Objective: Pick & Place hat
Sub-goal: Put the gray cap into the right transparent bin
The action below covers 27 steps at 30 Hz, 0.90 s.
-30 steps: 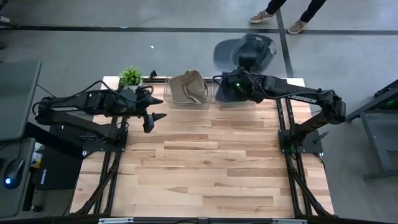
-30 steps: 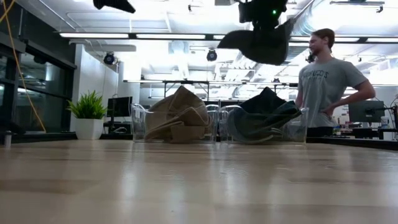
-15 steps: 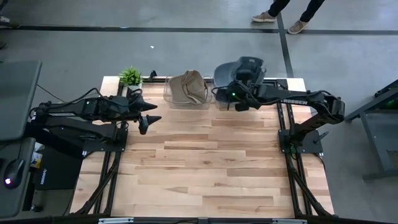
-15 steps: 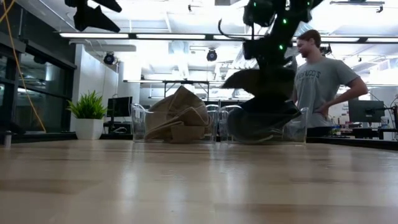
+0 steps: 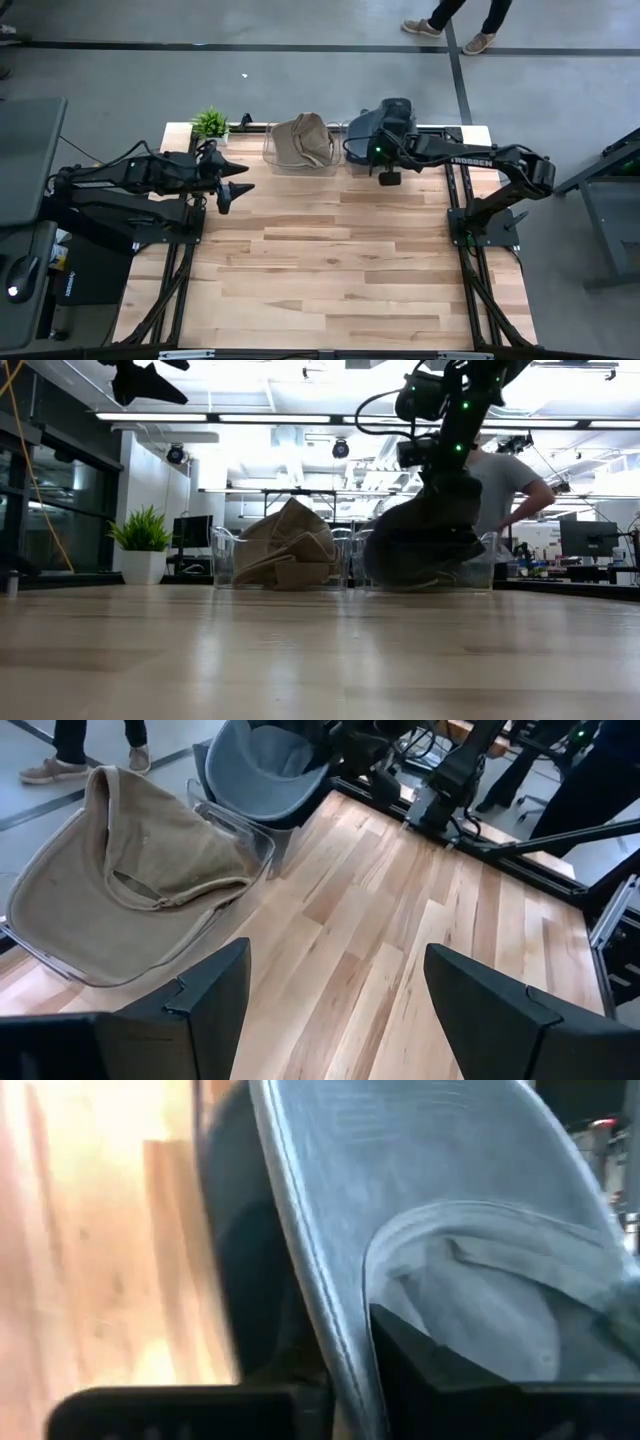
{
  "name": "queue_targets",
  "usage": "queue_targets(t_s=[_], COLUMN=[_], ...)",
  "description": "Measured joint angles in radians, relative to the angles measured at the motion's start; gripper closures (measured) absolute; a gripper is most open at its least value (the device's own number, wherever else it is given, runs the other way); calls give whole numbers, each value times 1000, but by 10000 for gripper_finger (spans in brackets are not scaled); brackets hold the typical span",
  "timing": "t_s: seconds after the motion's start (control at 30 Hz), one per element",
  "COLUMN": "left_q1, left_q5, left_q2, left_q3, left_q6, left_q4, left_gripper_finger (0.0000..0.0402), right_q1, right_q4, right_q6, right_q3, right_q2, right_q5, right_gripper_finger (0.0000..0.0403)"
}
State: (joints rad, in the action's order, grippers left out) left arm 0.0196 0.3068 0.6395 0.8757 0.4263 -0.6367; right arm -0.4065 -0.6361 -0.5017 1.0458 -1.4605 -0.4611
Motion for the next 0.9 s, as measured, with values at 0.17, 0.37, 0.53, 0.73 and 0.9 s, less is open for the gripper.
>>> queue_targets(t_s=[0.17,0.37,0.53,0.73,0.9], left_q1=[0,0,0,0,0], left_q5=[0,-3,-6,-6,-10], left_q2=[-8,-11,-10,-10,-10], left_q3=[0,0,0,0,0], left_q6=[0,-1,-1,-2,3], left_q4=[-2,-2,-2,-2,-18], left_gripper_finger=[129,129,128,128,128], right_q1=[0,0,-6,-62,-114], right_q4=[-2,-17,-48,-97,-125], right_q6=[62,168,255,310,323], right_q3=[0,0,0,57,144], right_q2=[0,18,27,28,28], right_q5=[53,108,159,214,263], right_gripper_finger=[309,262,246,242,242])
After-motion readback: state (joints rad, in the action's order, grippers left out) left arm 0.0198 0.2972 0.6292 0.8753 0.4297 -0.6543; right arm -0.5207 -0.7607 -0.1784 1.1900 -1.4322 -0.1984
